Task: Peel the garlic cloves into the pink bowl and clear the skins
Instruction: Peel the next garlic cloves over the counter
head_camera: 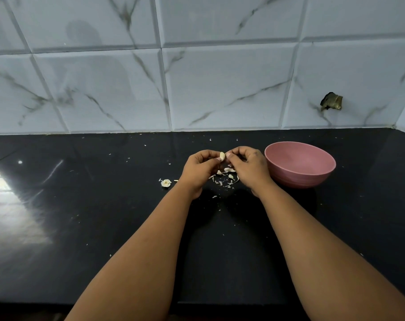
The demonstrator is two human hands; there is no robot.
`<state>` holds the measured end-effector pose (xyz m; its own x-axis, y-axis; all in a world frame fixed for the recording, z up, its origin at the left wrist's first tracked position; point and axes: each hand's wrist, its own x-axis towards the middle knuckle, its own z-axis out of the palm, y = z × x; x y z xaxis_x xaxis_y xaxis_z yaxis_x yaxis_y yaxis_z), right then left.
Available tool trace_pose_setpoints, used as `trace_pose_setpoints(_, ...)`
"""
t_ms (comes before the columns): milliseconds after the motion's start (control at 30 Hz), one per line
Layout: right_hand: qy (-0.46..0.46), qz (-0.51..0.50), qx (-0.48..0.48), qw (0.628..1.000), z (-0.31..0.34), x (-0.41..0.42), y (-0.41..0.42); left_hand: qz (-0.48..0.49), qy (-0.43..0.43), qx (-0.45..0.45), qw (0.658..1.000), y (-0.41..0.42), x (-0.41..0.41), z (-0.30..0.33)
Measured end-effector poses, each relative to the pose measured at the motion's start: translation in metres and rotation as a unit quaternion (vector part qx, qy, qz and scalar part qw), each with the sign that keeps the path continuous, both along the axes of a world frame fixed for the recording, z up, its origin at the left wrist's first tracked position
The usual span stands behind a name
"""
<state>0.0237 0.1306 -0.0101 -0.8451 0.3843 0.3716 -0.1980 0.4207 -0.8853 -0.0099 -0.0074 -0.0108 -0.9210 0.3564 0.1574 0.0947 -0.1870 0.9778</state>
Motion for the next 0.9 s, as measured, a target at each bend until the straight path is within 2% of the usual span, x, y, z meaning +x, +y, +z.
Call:
trace_pose_setpoints(333, 0.015, 0.07, -0.196, 0.978, 0.009, 0.01, -0.002, -0.025, 0.021, 0.024, 0.999, -0.001, 0.0, -0.002)
trace_pose_setpoints(600, 0.023, 0.087, -0.18, 0.979, 0.009, 0.011, -0.001, -0.027, 0.031, 0.044, 0.998, -0.004, -0.001, -0.002)
trace_pose_setpoints(900, 0.01, 0.046, -0.11, 0.993, 0.009, 0.011, -0.003, -0.029, 0.061, -0.011, 0.998, -0.004, 0.001, 0.001)
